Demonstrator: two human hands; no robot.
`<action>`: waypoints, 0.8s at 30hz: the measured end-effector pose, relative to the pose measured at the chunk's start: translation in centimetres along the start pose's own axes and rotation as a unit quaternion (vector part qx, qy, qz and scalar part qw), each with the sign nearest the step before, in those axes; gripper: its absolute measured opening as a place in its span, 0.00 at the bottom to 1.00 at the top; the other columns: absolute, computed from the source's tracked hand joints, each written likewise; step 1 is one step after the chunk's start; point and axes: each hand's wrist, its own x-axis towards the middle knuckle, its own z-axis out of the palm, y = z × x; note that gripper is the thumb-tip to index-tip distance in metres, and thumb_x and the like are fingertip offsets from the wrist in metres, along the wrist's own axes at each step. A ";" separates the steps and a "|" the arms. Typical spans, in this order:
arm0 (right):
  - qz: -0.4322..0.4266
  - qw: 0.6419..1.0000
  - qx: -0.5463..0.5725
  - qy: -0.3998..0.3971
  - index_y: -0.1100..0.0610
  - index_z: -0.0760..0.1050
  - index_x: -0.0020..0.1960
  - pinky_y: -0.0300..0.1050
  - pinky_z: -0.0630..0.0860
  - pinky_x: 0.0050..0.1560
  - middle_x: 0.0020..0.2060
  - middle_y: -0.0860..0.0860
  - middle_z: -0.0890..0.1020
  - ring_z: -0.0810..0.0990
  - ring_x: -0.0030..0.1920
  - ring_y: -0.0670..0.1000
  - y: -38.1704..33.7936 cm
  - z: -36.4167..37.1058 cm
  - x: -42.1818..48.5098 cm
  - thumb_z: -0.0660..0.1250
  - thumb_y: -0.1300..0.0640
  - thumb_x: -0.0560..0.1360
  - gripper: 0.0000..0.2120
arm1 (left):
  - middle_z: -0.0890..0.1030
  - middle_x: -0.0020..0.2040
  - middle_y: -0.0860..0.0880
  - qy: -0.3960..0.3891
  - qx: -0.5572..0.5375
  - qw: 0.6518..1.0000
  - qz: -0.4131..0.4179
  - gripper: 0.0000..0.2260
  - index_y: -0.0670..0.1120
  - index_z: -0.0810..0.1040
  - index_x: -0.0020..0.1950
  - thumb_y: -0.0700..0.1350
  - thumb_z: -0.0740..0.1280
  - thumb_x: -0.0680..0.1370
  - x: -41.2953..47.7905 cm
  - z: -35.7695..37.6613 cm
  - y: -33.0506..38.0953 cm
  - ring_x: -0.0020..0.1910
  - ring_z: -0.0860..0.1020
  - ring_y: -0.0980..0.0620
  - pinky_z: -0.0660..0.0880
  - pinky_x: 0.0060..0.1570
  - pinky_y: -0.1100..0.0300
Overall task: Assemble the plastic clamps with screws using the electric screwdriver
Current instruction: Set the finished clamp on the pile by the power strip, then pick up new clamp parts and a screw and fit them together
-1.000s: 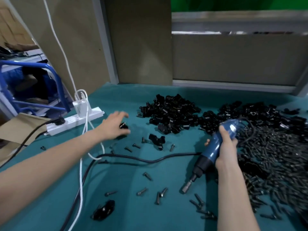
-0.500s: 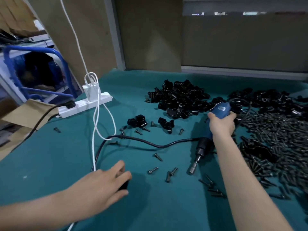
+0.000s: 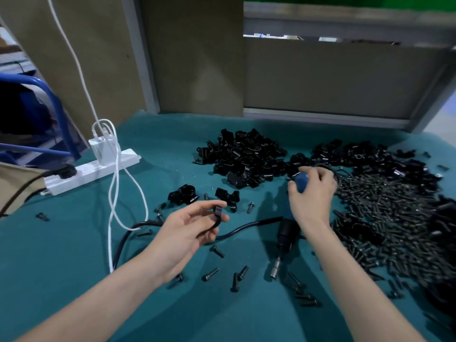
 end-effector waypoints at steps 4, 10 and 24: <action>-0.174 0.967 0.004 -0.188 0.52 0.75 0.63 0.45 0.72 0.58 0.56 0.47 0.74 0.75 0.55 0.49 -4.3 1.4 -2.5 0.68 0.50 0.76 0.17 | 0.85 0.40 0.43 0.031 0.103 0.994 0.023 0.13 0.46 0.85 0.44 0.35 0.63 0.79 2.2 -0.1 1.0 0.28 0.71 0.57 0.68 0.26 0.68; -0.171 0.921 -0.147 -0.317 0.53 0.64 0.72 0.54 0.75 0.54 0.64 0.53 0.66 0.75 0.56 0.61 -5.6 4.5 -2.7 0.66 0.62 0.77 0.25 | 0.82 0.41 0.57 -0.024 0.503 0.864 0.022 0.08 0.54 0.82 0.44 0.42 0.67 0.78 5.6 -1.4 0.9 0.37 0.75 0.61 0.68 0.40 0.71; -0.017 0.938 0.188 -0.290 0.55 0.74 0.31 0.42 0.70 0.35 0.25 0.48 0.76 0.73 0.29 0.47 -5.3 -0.1 -1.6 0.66 0.60 0.72 0.11 | 0.80 0.53 0.63 -0.031 0.329 0.924 0.193 0.18 0.59 0.73 0.61 0.38 0.67 0.78 6.2 3.5 -0.7 0.52 0.78 0.57 0.75 0.51 0.64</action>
